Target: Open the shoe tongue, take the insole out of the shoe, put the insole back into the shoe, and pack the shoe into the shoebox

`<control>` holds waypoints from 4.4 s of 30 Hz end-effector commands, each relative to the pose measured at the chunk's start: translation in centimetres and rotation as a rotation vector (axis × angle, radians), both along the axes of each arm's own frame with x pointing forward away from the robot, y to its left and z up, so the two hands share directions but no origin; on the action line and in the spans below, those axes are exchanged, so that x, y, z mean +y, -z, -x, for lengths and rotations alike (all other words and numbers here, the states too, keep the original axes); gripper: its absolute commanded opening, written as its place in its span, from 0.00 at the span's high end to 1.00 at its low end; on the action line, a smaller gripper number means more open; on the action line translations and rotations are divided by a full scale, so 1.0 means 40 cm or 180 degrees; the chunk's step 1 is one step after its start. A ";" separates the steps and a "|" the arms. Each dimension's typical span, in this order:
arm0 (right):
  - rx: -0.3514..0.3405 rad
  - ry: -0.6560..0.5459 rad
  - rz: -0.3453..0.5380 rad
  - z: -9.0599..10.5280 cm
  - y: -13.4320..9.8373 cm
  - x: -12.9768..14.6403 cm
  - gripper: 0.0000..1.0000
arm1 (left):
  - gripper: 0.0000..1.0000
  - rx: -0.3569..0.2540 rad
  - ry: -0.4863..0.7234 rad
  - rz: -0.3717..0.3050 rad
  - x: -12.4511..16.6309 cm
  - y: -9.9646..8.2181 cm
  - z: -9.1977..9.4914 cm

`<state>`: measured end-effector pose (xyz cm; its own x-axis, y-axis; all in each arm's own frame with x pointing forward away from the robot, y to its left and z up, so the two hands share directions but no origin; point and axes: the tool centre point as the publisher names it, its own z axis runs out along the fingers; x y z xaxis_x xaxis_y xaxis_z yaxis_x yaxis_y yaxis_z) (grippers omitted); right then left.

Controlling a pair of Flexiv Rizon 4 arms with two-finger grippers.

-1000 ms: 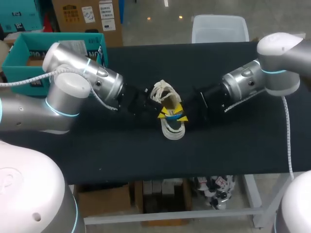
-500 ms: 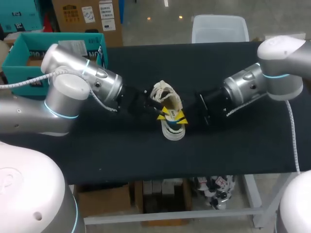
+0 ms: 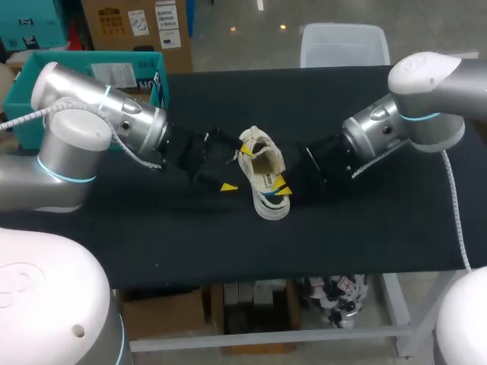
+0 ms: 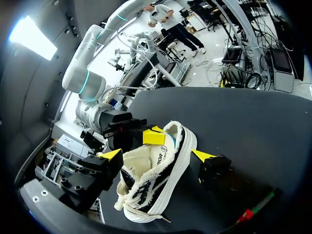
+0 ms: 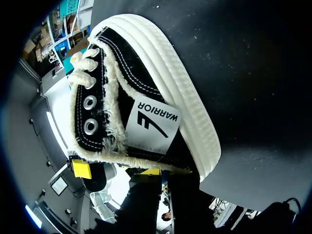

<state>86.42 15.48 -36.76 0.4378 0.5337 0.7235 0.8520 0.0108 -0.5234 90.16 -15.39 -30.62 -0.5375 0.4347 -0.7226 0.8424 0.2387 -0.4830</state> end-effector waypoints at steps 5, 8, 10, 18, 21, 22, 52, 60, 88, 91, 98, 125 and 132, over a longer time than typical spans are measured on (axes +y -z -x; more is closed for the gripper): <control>-0.0113 0.0068 0.0509 0.022 -0.011 0.010 1.00 | 0.00 0.0090 -0.0488 -0.0191 0.110 -0.108 0.038; -0.0141 0.0102 0.0693 0.025 -0.004 0.004 1.00 | 0.00 0.0183 -0.0593 -0.0226 0.131 -0.135 0.039; -0.0149 0.0131 0.0818 0.028 0.002 -0.003 1.00 | 0.00 0.0234 -0.0672 -0.0263 0.144 -0.152 0.040; -0.0194 0.0233 0.1468 0.041 0.038 -0.020 1.00 | 0.00 0.1147 -0.1464 -0.0596 0.183 -0.196 0.040; -0.0226 0.0235 0.1485 0.044 0.042 -0.022 1.00 | 0.00 0.1512 -0.1847 -0.0562 0.211 -0.211 0.038; -0.0243 0.0234 0.1485 0.044 0.042 -0.021 1.00 | 0.00 0.1347 -0.1953 -0.0597 0.219 -0.227 0.042; -0.1351 0.1014 0.0397 0.009 -0.141 -0.049 0.00 | 0.00 0.4274 -0.3974 -0.0350 0.228 -0.157 -0.039; -0.1338 0.0586 -0.0452 -0.022 -0.234 -0.028 0.00 | 0.00 0.4274 -0.3974 -0.0350 0.228 -0.157 -0.039; -0.1489 0.0000 0.1210 -0.003 -0.194 -0.127 0.00 | 0.00 0.4733 -0.7216 -0.1125 0.138 -0.133 0.056; -0.1489 0.0000 0.1210 -0.003 -0.194 -0.127 0.00 | 0.00 0.4733 -0.7216 -0.1125 0.138 -0.133 0.056; -0.1515 -0.0129 0.1210 -0.017 -0.170 -0.113 0.00 | 0.00 0.4769 -0.7222 -0.1094 0.139 -0.127 0.057; -0.2048 -0.0430 0.2285 0.013 0.004 0.014 1.00 | 0.00 0.5275 -0.7551 -0.0907 0.268 -0.102 0.044; -0.1992 -0.0328 0.2456 0.004 0.062 0.011 1.00 | 0.00 0.5173 -0.7503 -0.0944 0.259 -0.096 0.052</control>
